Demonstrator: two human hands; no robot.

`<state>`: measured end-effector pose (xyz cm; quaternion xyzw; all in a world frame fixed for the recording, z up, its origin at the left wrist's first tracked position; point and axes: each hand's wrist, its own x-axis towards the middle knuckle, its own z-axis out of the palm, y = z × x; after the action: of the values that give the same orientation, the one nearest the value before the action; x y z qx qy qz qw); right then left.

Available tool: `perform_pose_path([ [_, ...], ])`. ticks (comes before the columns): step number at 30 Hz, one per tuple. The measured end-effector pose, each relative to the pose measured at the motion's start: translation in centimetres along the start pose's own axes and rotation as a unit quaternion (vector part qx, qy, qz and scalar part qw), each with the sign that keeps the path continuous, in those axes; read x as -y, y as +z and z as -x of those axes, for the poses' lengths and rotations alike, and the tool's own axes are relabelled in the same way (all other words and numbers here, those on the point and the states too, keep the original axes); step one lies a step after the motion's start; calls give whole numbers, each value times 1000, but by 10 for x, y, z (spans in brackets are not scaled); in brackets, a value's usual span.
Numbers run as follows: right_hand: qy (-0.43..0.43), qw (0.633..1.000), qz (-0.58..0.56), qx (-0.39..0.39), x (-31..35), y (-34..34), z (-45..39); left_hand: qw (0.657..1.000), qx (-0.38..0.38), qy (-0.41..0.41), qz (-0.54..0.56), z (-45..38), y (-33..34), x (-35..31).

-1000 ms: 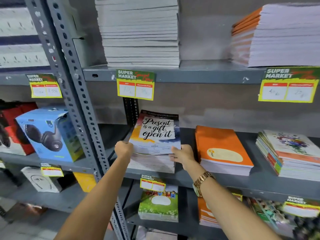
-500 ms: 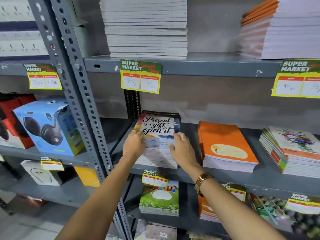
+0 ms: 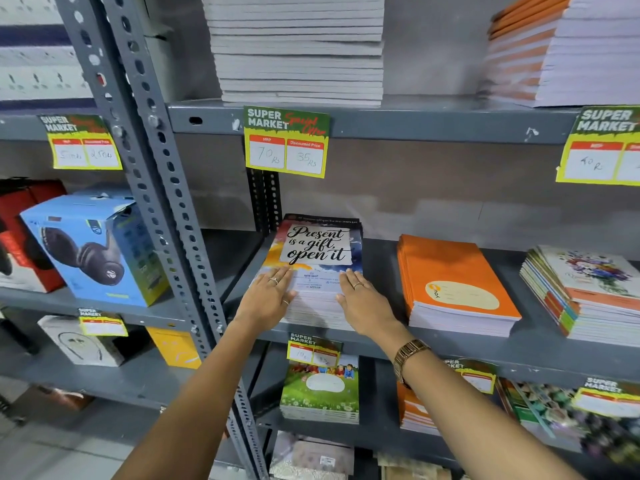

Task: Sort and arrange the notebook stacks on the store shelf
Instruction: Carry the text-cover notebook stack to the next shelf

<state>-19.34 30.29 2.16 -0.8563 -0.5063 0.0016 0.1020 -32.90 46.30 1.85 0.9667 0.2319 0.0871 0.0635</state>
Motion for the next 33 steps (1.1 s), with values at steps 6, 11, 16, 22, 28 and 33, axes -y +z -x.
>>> perform_pose_path([
  [6, 5, 999, 27, -31, 3, 5, 1, 1000, -8, 6, -5, -1, 0, 4],
  [11, 8, 998, 38, -44, 5, 6, 2, 1000, -18, 7, -23, -1, 0, 7],
  [16, 8, 997, 67, -47, 6, 8, 1, 1000, -18, 7, -10, -2, 1, 9],
  [22, 5, 996, 68, -56, 5, 11, 1, 1000, -24, 3, 1, -2, 3, 8],
  [28, -9, 998, 33, -44, -5, 8, 7, 999, 0, -15, -30, 0, -1, 0],
  [33, 24, 992, -13, -123, -38, 6, 33, 999, -22, -19, -38, 7, 2, -25],
])
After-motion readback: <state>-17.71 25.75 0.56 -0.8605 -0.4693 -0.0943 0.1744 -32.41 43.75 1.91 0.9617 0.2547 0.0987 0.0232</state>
